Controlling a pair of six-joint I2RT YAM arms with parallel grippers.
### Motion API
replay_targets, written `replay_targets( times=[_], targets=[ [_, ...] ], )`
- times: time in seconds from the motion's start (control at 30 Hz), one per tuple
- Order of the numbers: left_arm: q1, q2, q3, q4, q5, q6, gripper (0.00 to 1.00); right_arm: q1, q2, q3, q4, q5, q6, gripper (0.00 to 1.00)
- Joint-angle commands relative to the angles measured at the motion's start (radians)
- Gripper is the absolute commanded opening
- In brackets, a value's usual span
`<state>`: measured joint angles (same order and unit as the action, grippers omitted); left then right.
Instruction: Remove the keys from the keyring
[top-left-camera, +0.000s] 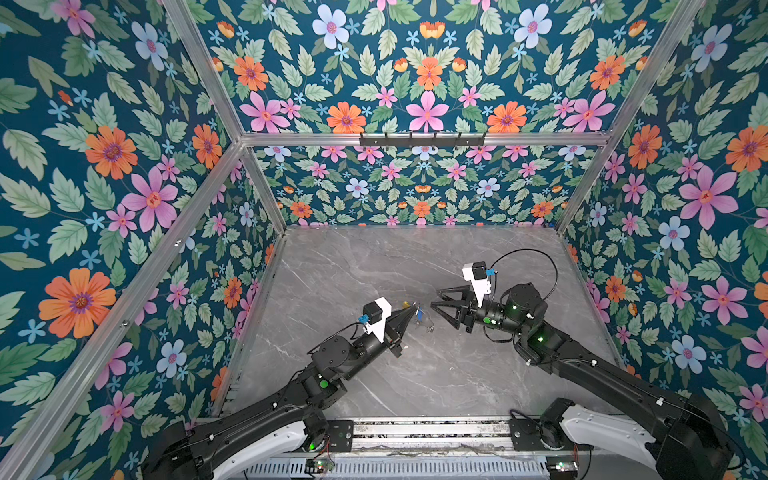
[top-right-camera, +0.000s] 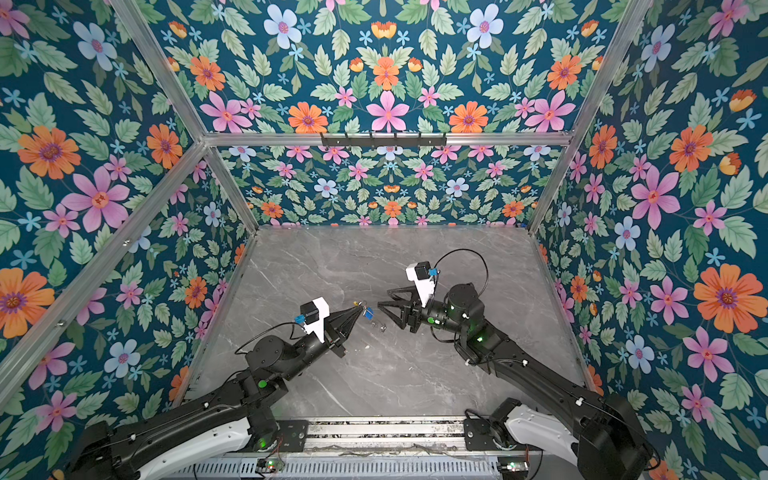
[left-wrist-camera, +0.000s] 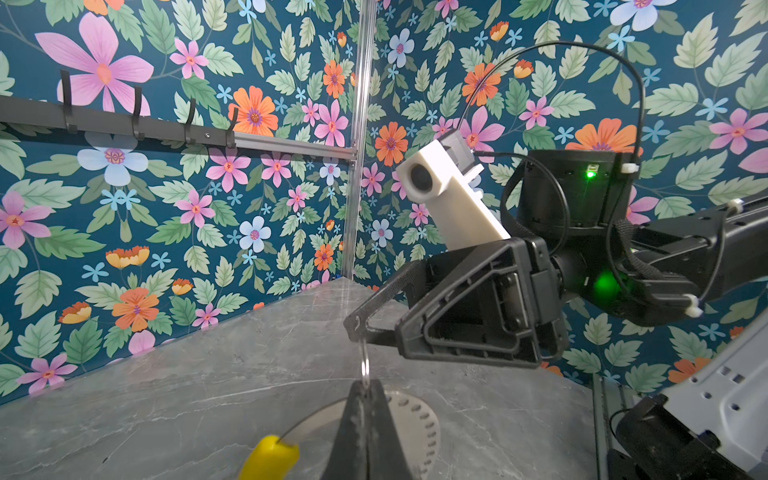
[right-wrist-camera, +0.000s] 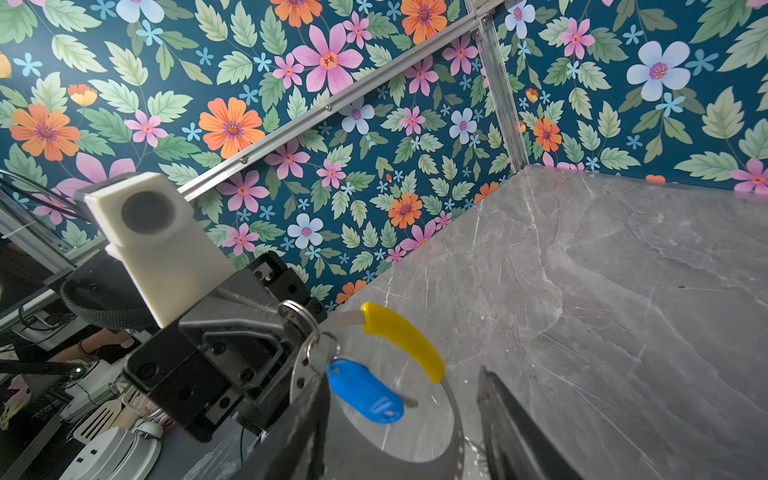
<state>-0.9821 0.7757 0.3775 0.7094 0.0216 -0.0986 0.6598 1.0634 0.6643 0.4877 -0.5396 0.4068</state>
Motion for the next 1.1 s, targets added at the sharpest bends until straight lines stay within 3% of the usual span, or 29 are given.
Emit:
replay_targets(
  times=[0.0,0.13,0.4,0.57,0.77,1.07],
  targets=[
    [0.000,-0.003,-0.005,0.058,0.004,0.013,0.00,0.001,-0.020,0.012,0.049,0.013,-0.035,0.58],
    [-0.001,0.012,0.000,0.063,0.026,0.013,0.00,0.002,-0.007,0.091,-0.085,-0.117,-0.095,0.56],
    [0.000,0.025,0.010,0.114,0.150,-0.002,0.00,0.000,-0.007,0.084,-0.019,-0.194,-0.050,0.55],
    [-0.001,0.014,0.013,0.153,0.228,-0.036,0.00,-0.007,0.017,0.089,0.056,-0.334,0.007,0.54],
    [-0.001,0.026,0.013,0.194,0.266,-0.069,0.00,-0.020,0.025,0.066,0.182,-0.401,0.102,0.46],
    [0.000,0.033,0.017,0.212,0.282,-0.079,0.00,-0.020,-0.009,0.053,0.162,-0.403,0.108,0.31]
  ],
)
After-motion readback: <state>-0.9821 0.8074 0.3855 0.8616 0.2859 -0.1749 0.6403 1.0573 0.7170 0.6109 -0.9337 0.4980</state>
